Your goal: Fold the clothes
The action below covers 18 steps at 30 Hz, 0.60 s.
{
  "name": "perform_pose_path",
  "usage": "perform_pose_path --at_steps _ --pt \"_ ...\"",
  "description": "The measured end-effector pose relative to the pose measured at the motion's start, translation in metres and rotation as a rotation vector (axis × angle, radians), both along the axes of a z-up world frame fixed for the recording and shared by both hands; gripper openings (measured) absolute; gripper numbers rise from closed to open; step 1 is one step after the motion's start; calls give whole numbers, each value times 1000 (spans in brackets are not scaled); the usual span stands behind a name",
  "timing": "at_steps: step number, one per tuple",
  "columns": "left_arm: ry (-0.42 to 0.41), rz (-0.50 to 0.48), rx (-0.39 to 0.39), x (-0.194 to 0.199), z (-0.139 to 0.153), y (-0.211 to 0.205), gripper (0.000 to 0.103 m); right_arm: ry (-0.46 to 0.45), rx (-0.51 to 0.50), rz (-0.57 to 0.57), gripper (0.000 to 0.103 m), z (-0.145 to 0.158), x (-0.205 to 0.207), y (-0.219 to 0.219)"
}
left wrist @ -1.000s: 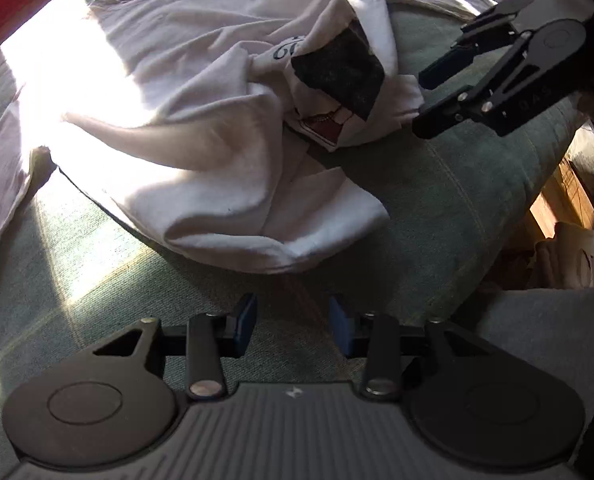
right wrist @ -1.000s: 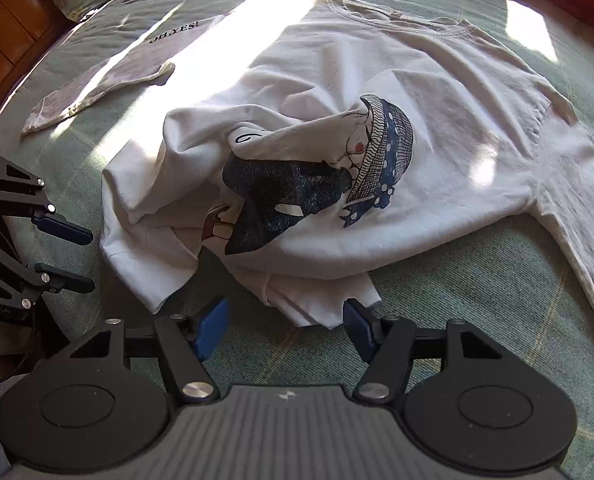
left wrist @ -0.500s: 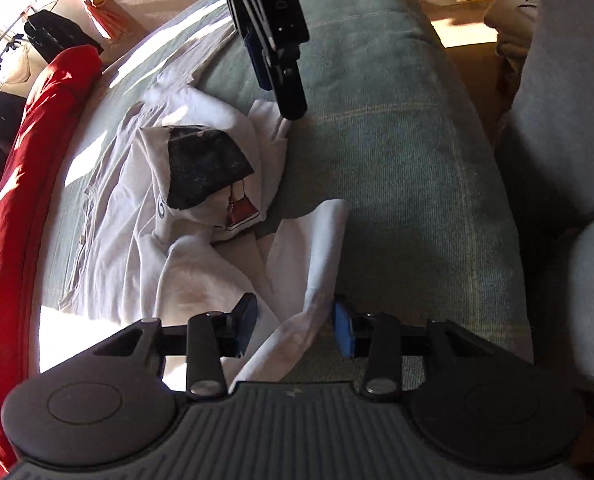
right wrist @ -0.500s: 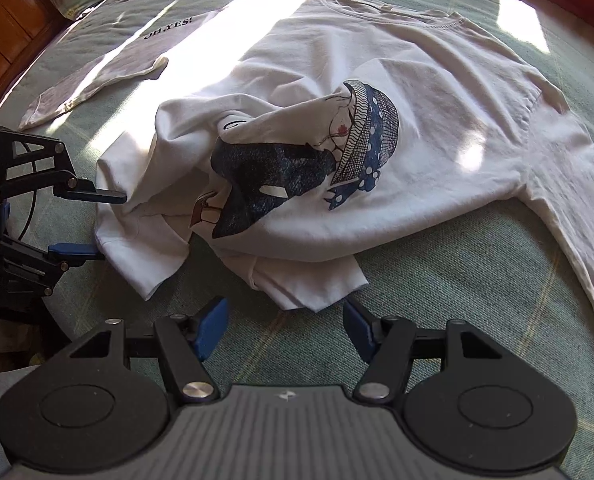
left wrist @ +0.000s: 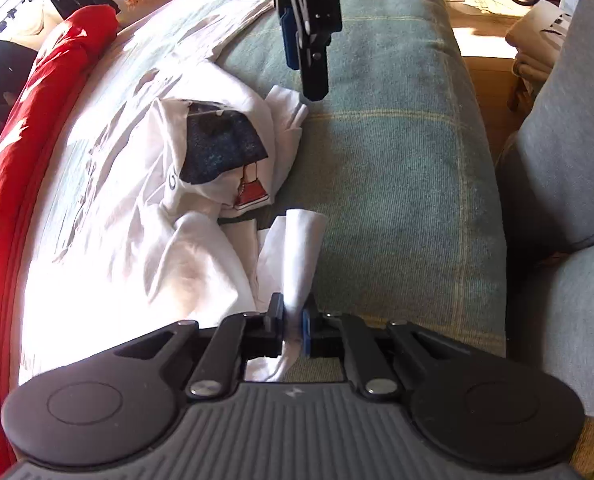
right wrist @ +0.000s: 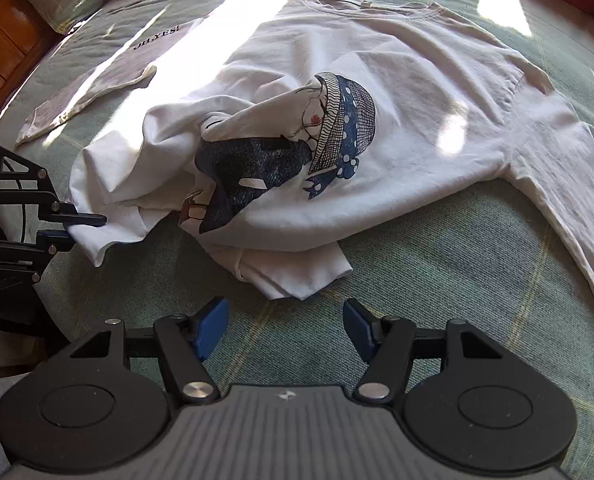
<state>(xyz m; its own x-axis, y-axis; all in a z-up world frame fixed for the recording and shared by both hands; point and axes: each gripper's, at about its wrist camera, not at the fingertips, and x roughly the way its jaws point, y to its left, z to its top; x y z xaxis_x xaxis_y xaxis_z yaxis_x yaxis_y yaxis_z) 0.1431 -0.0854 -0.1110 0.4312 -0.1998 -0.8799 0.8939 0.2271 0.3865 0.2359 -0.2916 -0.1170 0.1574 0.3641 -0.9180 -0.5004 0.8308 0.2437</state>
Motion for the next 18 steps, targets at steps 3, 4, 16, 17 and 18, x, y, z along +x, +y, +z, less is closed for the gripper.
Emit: perform_pose_path --at_steps 3,4,16,17,18 --pt "12 96 57 4 6 25 6 2 9 -10 68 0 4 -4" --pt "6 116 77 5 7 34 6 1 13 -9 68 1 5 -4" --pt "-10 205 157 27 -15 56 6 -33 63 -61 52 -15 34 -25" --pt "-8 214 155 28 -16 56 6 -28 81 -72 52 -18 37 -28" --pt "-5 218 154 29 -17 56 6 -15 108 -77 52 -22 41 -29"
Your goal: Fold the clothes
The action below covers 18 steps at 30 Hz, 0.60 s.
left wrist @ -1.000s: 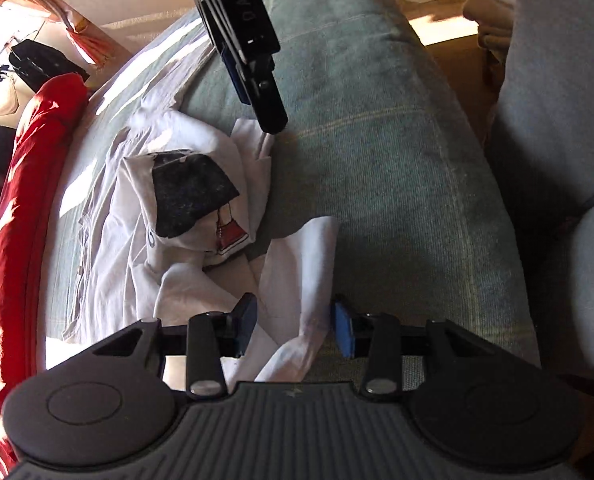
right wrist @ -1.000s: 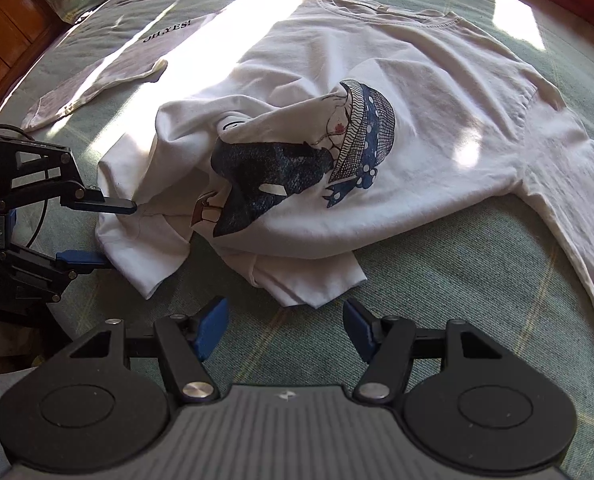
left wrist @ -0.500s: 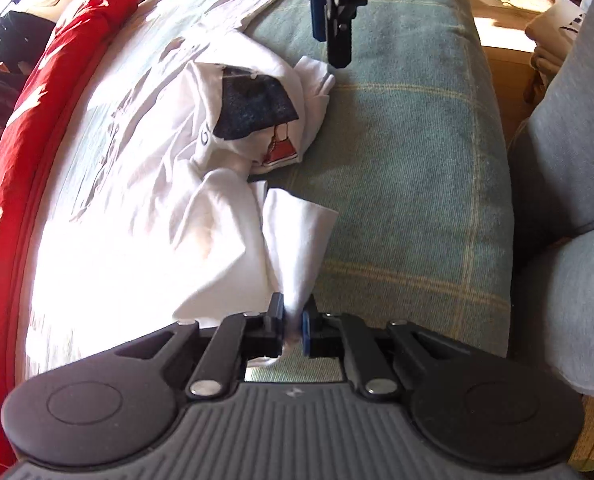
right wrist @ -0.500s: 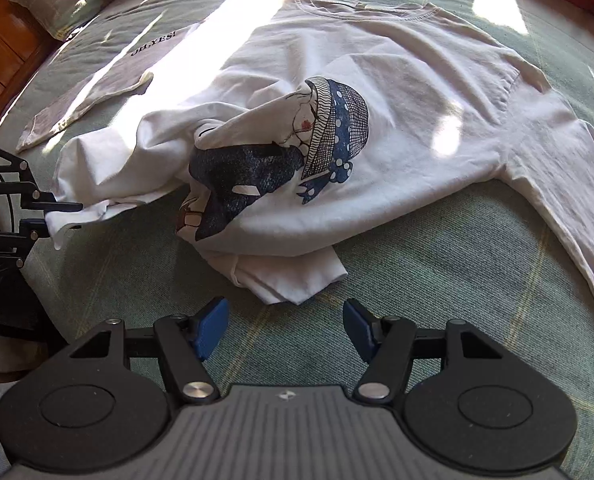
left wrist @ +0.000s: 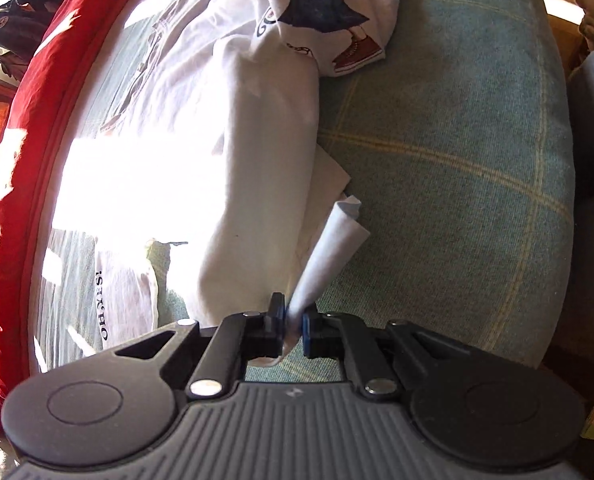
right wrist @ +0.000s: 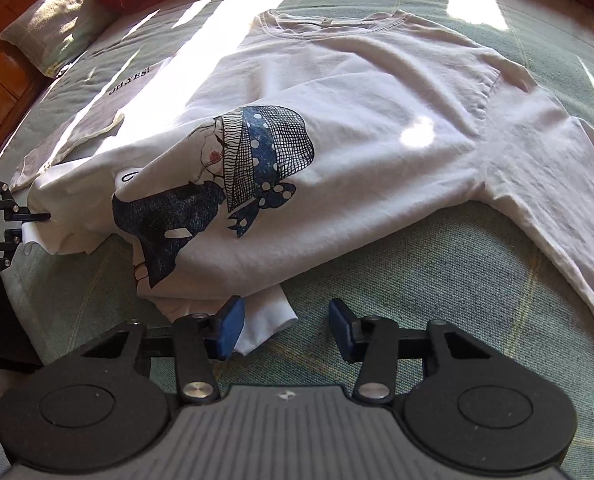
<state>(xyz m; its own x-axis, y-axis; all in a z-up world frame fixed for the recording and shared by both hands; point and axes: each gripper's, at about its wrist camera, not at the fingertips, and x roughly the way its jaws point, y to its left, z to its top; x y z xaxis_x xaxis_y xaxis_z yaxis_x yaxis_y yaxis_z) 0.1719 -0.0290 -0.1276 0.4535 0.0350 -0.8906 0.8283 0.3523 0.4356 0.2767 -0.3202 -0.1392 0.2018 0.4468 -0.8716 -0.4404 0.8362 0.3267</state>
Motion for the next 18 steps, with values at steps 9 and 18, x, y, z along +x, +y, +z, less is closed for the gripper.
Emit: perform_pose_path --at_steps 9,18 --pt "11 -17 -5 2 3 0 6 71 25 125 6 -5 4 21" --pt "89 -123 -67 -11 22 -2 6 163 -22 132 5 40 -26 -2"
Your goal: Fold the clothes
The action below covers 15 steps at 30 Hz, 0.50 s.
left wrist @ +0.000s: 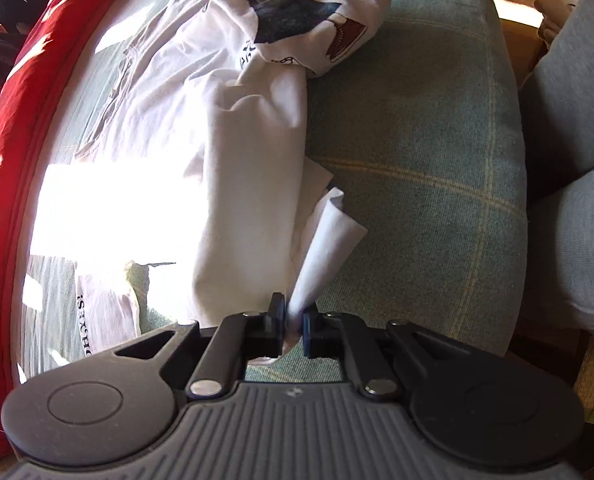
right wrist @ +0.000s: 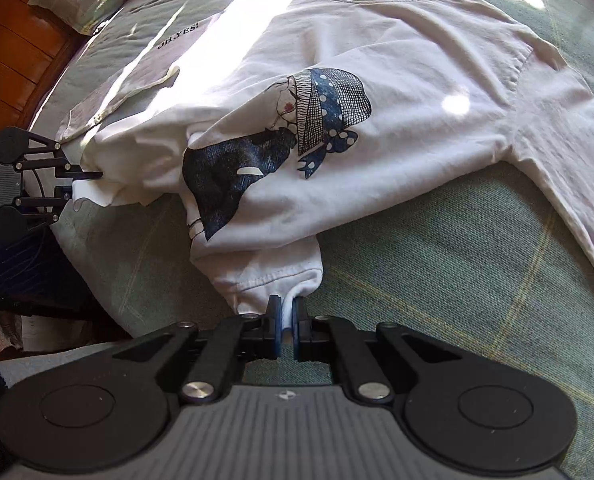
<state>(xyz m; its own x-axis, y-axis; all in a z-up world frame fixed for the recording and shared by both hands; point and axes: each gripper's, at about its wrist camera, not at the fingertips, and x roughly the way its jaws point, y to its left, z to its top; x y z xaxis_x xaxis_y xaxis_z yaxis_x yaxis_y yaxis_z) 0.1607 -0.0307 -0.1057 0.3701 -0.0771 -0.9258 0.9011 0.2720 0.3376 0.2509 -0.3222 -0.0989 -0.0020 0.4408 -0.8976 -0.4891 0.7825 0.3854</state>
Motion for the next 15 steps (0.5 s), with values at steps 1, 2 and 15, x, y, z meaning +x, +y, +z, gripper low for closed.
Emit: perform_pose_path --at_steps 1,2,15 --pt "15 -15 -11 -2 3 -1 6 14 -18 4 5 5 -5 -4" --pt "31 -30 -23 -4 7 -2 6 28 -25 5 5 8 -8 -7" --pt "111 -80 -97 -15 37 -12 6 264 -81 -63 5 31 -53 -34"
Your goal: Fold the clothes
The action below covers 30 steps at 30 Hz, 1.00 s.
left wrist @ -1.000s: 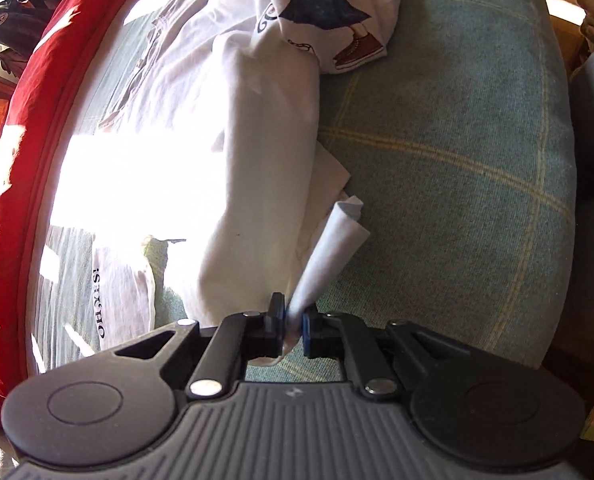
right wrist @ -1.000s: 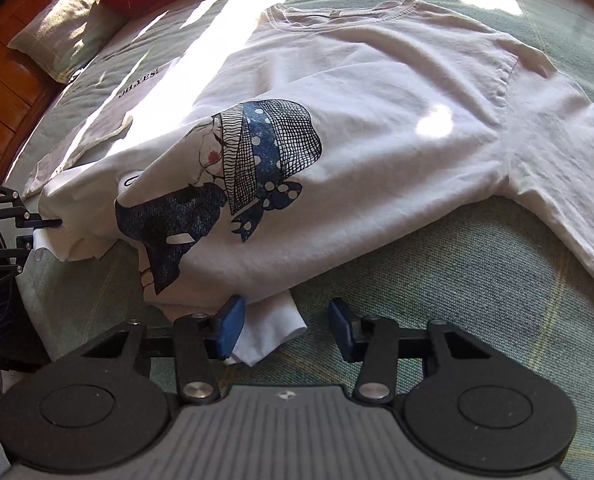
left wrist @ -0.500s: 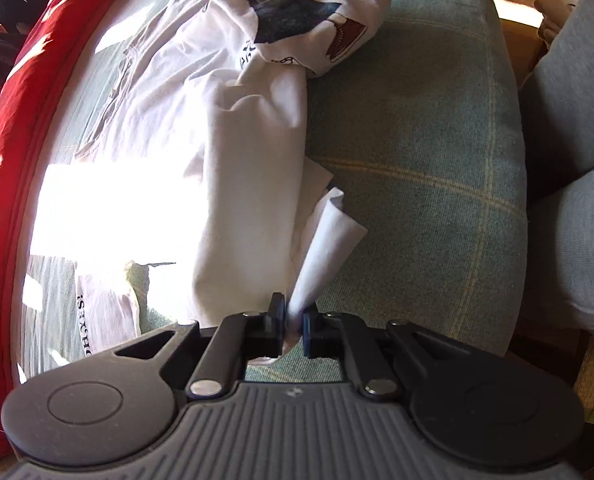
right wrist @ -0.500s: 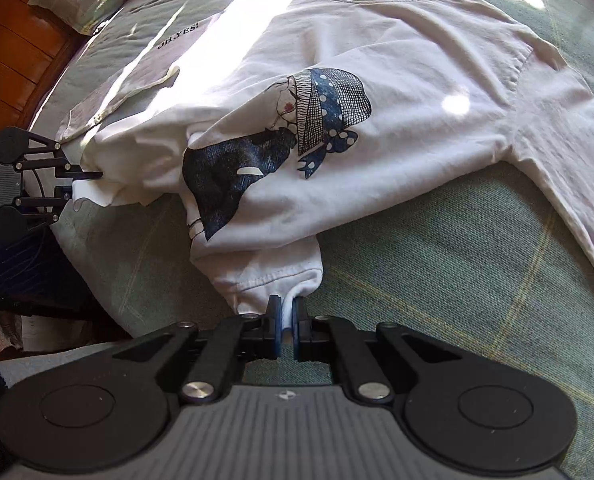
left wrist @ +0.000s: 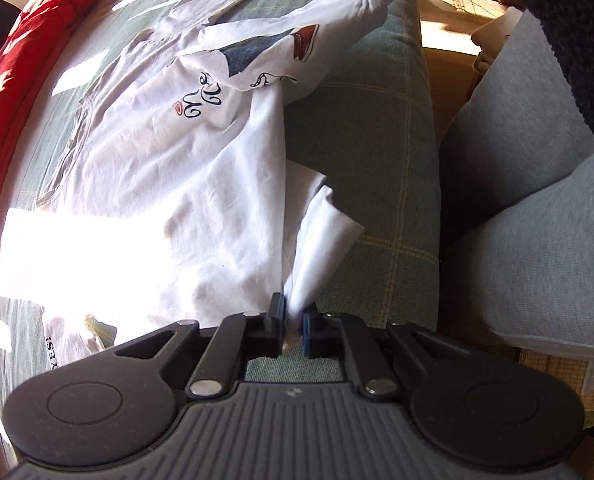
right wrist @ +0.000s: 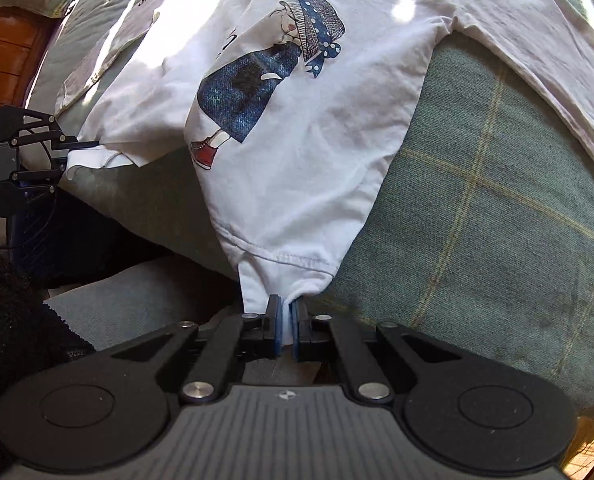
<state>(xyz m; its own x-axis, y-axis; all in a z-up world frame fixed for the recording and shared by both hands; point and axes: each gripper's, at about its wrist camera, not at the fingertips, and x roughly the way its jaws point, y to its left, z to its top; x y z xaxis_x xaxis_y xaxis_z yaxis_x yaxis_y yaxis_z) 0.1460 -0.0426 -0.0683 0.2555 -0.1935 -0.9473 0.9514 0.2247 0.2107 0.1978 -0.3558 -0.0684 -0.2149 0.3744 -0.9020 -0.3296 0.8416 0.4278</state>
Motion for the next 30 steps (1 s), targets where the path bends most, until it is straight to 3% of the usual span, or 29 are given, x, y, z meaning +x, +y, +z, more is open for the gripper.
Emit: perform_pose_path --at_steps 6,11,14,22,25,30 --pt "-3 -7 14 -10 -16 -5 7 27 -48 -50 7 -11 -5 -7" --pt "-17 36 -7 -5 -10 0 7 -39 -63 -95 10 -13 14 -9" --pt "-25 113 -44 10 -3 6 7 -81 -58 -100 11 -12 26 -7" --pt "-137 365 -190 100 13 15 7 -152 -54 -69 13 -15 40 5" --pt "-173 393 -230 136 7 12 8 -178 -58 -29 16 -19 39 12" --pt "-174 421 -225 190 -27 -6 8 -230 -74 67 17 -24 32 22"
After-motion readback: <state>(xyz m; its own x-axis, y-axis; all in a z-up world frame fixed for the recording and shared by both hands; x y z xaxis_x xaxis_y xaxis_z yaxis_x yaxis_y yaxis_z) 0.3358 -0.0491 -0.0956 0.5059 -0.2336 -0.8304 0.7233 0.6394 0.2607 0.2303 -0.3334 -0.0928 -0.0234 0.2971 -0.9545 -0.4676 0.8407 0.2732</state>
